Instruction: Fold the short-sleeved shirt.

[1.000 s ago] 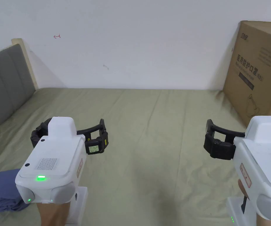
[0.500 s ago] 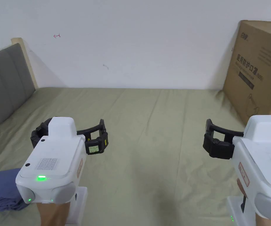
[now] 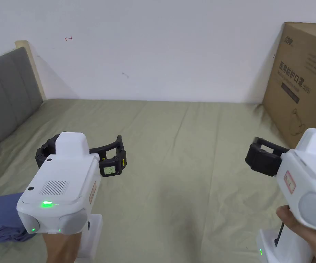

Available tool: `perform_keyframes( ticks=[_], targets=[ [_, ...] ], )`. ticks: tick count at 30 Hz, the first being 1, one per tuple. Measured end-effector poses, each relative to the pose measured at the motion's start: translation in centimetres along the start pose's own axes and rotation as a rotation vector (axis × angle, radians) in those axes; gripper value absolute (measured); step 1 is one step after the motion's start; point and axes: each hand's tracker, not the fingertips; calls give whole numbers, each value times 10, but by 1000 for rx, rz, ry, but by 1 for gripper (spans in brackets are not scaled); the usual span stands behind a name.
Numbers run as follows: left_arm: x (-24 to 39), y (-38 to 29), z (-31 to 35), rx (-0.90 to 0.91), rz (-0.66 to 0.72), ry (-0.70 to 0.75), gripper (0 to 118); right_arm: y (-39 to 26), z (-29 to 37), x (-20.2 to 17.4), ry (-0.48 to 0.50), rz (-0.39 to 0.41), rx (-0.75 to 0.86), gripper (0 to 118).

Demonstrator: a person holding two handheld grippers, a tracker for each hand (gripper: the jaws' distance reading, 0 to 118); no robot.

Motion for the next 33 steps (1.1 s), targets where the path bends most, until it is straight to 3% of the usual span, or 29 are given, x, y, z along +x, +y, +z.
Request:
perform_keyframes(
  ticks=[2, 4, 7, 10, 13, 17, 25, 33],
  targets=[
    [-1, 0, 0, 2, 8, -2, 118, 9, -5, 1, -71, -71, -171, 117],
    [-2, 0, 0, 2, 8, 0, 118, 14, -10, 5, -81, -100, -251, 117],
    [-3, -1, -1, -3, 9, 6, 118, 16, -13, 8, -44, -79, -289, 117],
    [-4, -2, -2, -3, 15, 8, 118, 16, -13, 6, -74, -37, -292, 117],
    [-5, -3, -2, -4, 22, 8, 118, 12, -17, 3, -68, 18, -280, 116],
    [-6, -2, -1, -3, 24, 9, 118, 8, -17, 6, -13, -30, -256, 115],
    [-9, -1, 0, 4, 30, 9, 118, 9, -16, 1, 2, -34, -261, 115],
    [-11, 0, 1, 12, 30, 10, 118, 4, 6, -3, 74, 83, 37, 115]
  ],
)
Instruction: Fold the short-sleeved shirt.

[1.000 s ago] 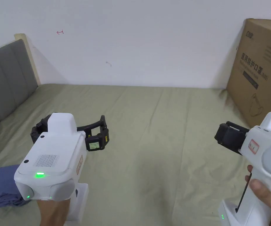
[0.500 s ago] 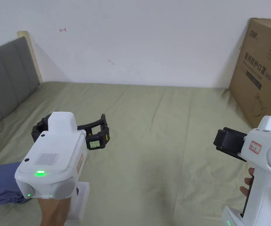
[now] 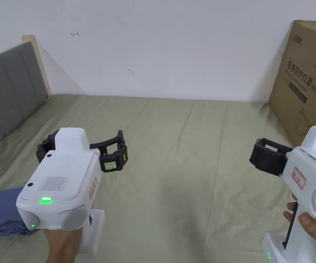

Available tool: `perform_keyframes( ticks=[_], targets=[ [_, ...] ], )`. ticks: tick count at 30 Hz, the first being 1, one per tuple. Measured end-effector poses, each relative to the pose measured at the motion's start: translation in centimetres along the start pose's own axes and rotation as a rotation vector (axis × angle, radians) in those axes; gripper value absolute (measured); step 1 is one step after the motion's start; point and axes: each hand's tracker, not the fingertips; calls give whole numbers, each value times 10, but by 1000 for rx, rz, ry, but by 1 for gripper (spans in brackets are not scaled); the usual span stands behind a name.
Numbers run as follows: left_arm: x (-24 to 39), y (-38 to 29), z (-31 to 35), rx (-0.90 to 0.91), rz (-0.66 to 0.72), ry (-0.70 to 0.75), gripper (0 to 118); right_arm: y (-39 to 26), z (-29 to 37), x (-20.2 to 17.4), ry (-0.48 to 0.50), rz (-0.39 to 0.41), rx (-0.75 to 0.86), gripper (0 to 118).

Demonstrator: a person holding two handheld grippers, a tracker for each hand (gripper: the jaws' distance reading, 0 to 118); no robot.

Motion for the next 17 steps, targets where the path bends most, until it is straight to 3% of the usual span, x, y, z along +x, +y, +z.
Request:
perform_keyframes(
  ticks=[3, 6, 10, 17],
  targets=[
    [0, 0, 1, 2, -4, 2, 118, -6, 15, -1, 54, 28, 173, 116],
    [-1, 1, 2, 7, -1, 2, 118, -12, 21, -6, 13, 40, 285, 117],
    [-1, 1, 2, 13, -1, 2, 118, -14, 18, -12, -21, 104, 298, 118],
    [-1, 2, 2, 11, -6, -2, 118, -15, 17, -11, -32, 115, 311, 118]
  ],
)
